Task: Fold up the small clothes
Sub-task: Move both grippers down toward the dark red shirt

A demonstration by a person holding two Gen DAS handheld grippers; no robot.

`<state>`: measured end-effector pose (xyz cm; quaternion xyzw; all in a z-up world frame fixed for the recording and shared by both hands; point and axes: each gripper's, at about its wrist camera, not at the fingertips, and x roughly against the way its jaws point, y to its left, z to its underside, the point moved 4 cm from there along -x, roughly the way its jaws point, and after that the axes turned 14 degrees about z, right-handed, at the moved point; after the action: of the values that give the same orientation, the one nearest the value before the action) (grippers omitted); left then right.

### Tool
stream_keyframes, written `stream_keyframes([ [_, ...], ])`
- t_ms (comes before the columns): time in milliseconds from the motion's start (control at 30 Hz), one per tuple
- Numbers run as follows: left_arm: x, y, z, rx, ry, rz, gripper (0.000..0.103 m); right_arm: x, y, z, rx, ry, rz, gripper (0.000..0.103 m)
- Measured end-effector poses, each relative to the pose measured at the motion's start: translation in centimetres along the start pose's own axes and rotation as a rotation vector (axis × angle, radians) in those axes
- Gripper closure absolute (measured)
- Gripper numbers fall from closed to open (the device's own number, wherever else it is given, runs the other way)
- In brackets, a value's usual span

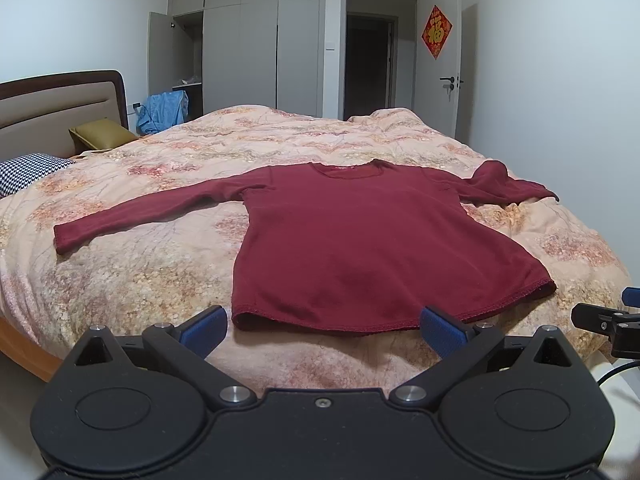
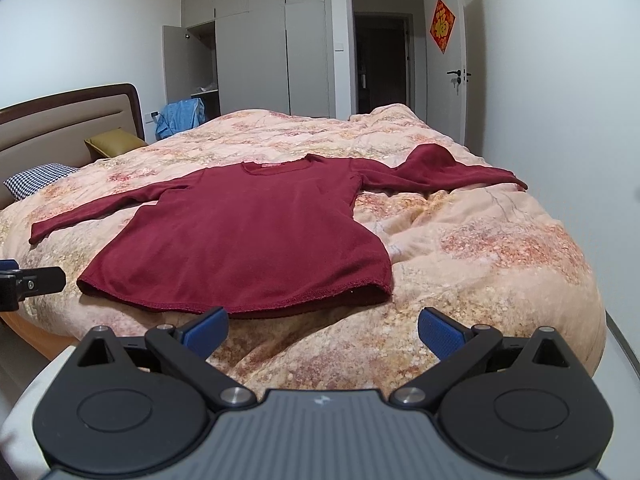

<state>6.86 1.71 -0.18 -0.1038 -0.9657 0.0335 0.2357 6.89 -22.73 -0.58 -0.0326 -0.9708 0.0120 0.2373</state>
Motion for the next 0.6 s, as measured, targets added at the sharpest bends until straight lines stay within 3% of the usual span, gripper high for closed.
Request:
stream_keyframes([
  [333,-2.0,-0.2,-1.9,0.014,0.002,0.012,0.001,0.0,0.7,-1.3,0.061,-0.039,0.011,0.000],
  [600,-5.2,0.5,-4.7,0.023,0.026,-0.010,0.001,-2.7,1.1,-4.0,0.071,-0.034,-0.016,0.000],
])
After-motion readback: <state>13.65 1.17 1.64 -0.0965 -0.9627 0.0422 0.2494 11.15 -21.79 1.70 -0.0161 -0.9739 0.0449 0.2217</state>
